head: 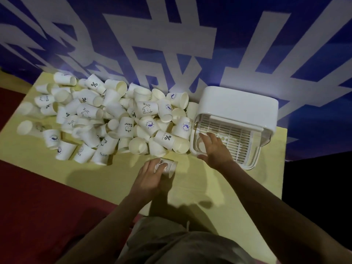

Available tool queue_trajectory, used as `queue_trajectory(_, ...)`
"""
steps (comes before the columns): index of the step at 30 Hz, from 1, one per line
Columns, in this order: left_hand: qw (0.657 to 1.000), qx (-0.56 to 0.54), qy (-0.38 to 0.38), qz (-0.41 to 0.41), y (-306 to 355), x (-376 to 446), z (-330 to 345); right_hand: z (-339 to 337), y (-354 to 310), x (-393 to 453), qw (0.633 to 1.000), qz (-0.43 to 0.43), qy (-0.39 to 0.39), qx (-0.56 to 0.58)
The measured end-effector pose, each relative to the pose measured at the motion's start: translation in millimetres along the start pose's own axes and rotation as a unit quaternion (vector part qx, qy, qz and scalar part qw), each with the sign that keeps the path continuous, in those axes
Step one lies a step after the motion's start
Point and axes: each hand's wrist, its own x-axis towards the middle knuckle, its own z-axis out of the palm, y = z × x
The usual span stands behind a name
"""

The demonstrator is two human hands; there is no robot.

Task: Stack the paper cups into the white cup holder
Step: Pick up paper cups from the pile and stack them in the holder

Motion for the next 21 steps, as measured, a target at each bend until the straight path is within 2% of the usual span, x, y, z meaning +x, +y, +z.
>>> queue_trajectory(8,0.988,0.107,-0.071,0.089,-9.9,51.5,23.2,-8.4,-25.0,-70.9,0.995,0.020,0.078,-0.057)
queue_trajectory(12,0.978,0.141,-0.062,0.138,-24.5,52.1,37.5,0.5,-43.1,-93.6,0.993,0.024,0.087,-0.075)
queue_trajectory(17,0.987,0.036,-0.103,0.117,-48.9,35.5,20.6,9.0,-78.3,-74.2,0.993,0.029,0.073,-0.091)
queue_trajectory(21,0.993,-0.064,-0.070,0.077,-70.4,0.7,-10.9,22.5,-116.3,-30.0,0.994,0.053,0.045,-0.090)
